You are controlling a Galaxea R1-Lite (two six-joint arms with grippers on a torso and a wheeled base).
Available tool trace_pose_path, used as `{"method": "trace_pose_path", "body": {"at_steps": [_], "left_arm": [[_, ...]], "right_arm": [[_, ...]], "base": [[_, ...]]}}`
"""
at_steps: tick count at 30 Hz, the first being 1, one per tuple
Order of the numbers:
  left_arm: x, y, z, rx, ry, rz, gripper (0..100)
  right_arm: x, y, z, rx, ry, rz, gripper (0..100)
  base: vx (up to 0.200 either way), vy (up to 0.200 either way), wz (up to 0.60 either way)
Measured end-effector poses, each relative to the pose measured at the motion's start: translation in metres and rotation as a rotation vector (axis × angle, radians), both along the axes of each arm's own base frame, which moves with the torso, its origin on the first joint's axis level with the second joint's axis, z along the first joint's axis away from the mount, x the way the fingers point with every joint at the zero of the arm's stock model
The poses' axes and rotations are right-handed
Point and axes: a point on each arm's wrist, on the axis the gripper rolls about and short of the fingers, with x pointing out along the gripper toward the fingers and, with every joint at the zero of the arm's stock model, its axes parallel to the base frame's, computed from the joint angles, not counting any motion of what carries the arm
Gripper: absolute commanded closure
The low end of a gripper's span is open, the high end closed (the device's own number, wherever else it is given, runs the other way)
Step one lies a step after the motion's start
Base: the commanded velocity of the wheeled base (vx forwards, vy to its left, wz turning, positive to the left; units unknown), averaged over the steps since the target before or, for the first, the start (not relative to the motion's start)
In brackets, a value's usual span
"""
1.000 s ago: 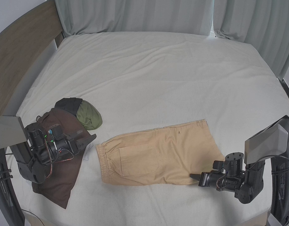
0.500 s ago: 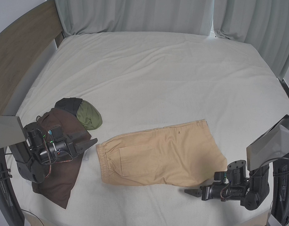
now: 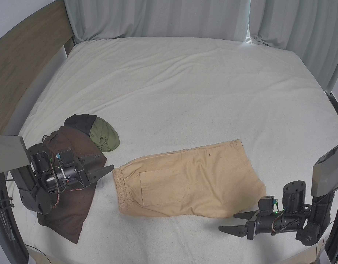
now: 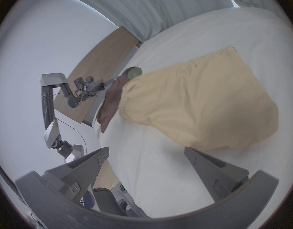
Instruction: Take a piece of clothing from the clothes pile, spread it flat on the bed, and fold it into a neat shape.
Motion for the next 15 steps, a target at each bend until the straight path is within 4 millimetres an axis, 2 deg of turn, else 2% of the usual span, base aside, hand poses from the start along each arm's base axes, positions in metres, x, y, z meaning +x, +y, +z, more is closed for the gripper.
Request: {"method": "trace_pose_path", "body": {"at_steps": [10,15], "left_arm": [[-0.003,0.0,0.0,0.0,0.004,-0.014,0],[-0.006,0.0,0.001,-0.004,0.004,-0.034,0]], "right_arm": [[-0.002,-0.007,0.029,0.043,-0.22,0.154,0],[-0.001,-0.017,0.042,0.076,-0.277,0.153,0]], "base": [[0.0,0.0,0.0],[0.0,0.0,0.0]]}}
